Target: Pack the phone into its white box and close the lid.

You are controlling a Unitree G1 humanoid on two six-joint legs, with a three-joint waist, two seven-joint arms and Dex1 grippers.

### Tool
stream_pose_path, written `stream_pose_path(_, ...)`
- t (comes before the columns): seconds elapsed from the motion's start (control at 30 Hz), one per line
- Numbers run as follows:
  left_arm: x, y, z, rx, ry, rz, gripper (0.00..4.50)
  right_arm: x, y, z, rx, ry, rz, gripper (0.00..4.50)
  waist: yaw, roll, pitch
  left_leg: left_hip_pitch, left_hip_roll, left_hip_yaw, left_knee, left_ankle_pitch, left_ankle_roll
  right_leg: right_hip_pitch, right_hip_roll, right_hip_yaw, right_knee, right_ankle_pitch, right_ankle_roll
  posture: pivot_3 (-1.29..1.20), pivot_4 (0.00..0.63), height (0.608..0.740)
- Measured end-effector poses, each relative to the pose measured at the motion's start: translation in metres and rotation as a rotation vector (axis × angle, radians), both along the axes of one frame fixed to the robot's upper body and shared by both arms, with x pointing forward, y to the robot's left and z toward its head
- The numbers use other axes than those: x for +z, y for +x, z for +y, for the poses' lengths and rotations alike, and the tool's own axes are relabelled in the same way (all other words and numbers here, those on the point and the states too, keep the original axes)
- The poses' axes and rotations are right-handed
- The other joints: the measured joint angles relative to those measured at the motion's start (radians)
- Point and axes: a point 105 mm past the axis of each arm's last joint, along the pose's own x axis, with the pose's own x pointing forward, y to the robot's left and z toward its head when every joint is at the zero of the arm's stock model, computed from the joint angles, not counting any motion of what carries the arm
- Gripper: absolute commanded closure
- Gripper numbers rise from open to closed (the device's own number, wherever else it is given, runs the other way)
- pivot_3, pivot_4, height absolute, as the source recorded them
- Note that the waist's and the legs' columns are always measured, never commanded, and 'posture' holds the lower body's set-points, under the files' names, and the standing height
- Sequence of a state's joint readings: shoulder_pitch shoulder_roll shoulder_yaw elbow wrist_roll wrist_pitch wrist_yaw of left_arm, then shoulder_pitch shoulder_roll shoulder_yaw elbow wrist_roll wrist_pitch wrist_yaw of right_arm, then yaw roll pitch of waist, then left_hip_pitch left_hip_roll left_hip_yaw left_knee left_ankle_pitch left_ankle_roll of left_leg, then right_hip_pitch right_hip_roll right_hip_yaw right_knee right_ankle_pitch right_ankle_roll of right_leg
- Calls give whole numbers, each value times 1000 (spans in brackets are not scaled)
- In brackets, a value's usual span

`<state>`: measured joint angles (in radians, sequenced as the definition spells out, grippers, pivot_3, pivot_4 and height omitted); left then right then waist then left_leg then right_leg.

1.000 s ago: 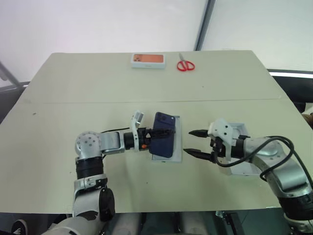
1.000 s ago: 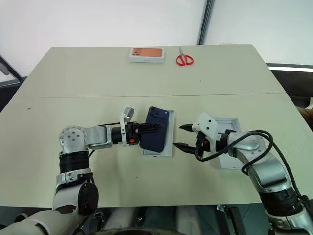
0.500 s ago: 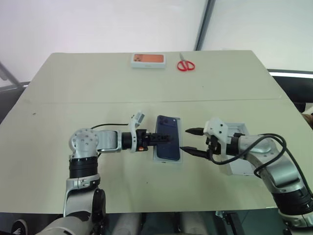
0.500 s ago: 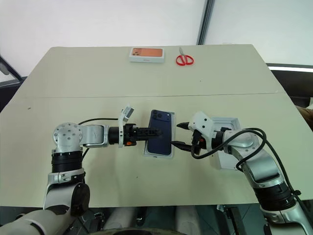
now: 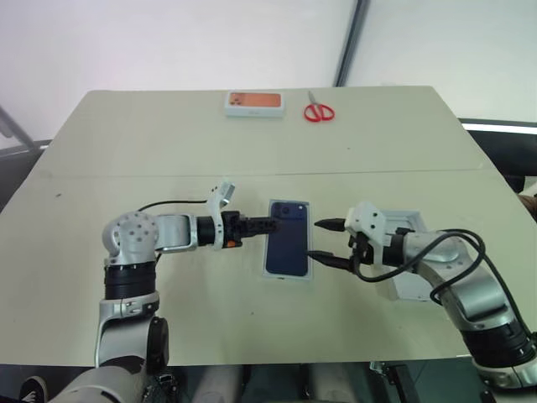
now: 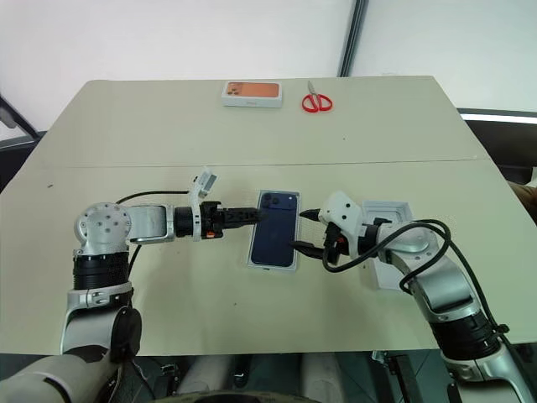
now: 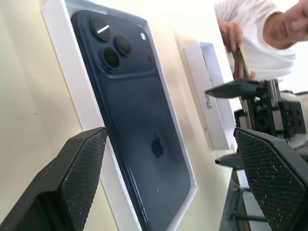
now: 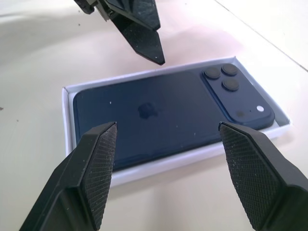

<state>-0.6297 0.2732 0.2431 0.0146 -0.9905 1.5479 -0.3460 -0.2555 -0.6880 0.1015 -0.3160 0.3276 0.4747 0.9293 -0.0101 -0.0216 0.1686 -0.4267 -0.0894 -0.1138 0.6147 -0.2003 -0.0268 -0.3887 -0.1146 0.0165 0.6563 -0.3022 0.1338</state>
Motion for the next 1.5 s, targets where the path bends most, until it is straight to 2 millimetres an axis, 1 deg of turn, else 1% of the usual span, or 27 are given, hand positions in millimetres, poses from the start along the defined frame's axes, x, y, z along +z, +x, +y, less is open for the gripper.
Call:
stream_pose_path(0.07,2,-5,0,-16,-7,-21,54,0,1,2,3,1,1,956,0,0,0,0,0,0,0,0,0,0,0,0,0,0,0,0,150,740)
stream_pose_path(0.13,-2,-3,10,16,11,-30,54,1,3,2,1,2,-4,956,-2,0,0,0,1,0,0,0,0,-1,0,0,0,0,0,0,150,740)
stream_pose_path(0.23,-3,6,24,79,56,-70,882,0,6,1,-15,8,3,1816,-1,0,0,0,0,0,0,0,0,0,0,0,0,0,0,0,150,740)
stream_pose_path(0.3,-8,16,45,167,125,-111,1849,-1,8,0,-31,7,-1,2797,-2,0,0,0,0,1,-1,0,0,-1,0,1,0,0,0,0,150,740)
stream_pose_path(0.33,-13,20,55,206,168,-136,2417,-4,10,-3,-46,-7,-2,3406,-2,0,0,0,0,1,-1,0,0,-1,0,1,0,0,0,0,150,740)
stream_pose_path(0.4,-21,23,63,233,210,-162,3433,-8,14,-8,-73,-34,-7,4395,2,0,0,0,0,1,-1,0,0,-1,0,1,0,0,0,0,150,740)
stream_pose_path(0.43,-26,22,63,217,241,-183,3999,-9,16,-9,-77,-55,-27,4500,4,1,0,0,-1,1,-1,0,0,0,-1,1,0,0,0,0,150,740)
stream_pose_path(0.47,-31,21,61,196,258,-191,4465,-11,17,-9,-81,-68,-37,4500,6,1,0,0,-1,1,-1,0,0,0,-2,1,0,0,0,0,150,740)
stream_pose_path(0.53,-43,14,52,134,277,-218,4465,-15,20,-10,-88,-94,-50,4500,7,1,0,0,-1,1,-1,0,0,0,-2,1,0,0,0,0,150,740)
stream_pose_path(0.63,-45,12,38,70,287,-281,4465,-23,21,-11,-86,-145,-66,4500,15,1,-1,0,-1,1,-1,0,0,0,-2,1,0,0,0,0,150,740)
stream_pose_path(0.7,-47,12,27,34,285,-316,4465,-23,23,-11,-87,-166,-87,4500,20,2,-1,1,-1,1,0,0,0,0,-2,0,0,0,0,0,150,740)
stream_pose_path(0.77,-49,12,16,14,258,-314,4465,-23,24,-12,-86,-173,-99,4500,24,2,-1,1,-1,0,0,0,1,1,-3,0,0,0,0,0,150,740)
stream_pose_path(0.97,-51,10,-7,-30,228,-324,4465,-23,24,-13,-92,-176,-106,4500,24,2,-1,1,-1,0,1,0,1,2,-3,-1,-1,0,0,0,150,740)
stream_pose_path(1.2,-52,10,-12,-36,215,-315,4465,-23,27,-29,-152,-174,-99,4500,23,2,-1,1,-1,0,1,0,1,2,-2,-1,-1,0,0,0,150,740)
stream_pose_path(1.3,-52,10,-13,-39,223,-316,4465,-18,29,-30,-179,-114,-103,4500,23,2,-1,1,-1,0,1,0,1,2,-2,-1,0,0,0,0,150,740)
stream_pose_path(1.33,-52,10,-13,-42,224,-315,4465,-19,29,-33,-175,-145,-112,4500,24,2,-1,1,-1,0,1,0,1,2,-2,-1,0,0,0,0,150,740)
stream_pose_path(1.43,-52,9,-14,-48,224,-319,4465,-30,28,-48,-188,-228,-92,4500,23,2,-1,1,-2,0,1,0,1,2,-2,-1,-1,0,0,0,150,740)
stream_pose_path(1.5,-52,10,-18,-53,216,-324,4465,-38,24,-50,-190,-237,-61,4500,23,2,-1,1,-1,0,1,0,1,2,-2,-1,0,0,0,0,150,740)
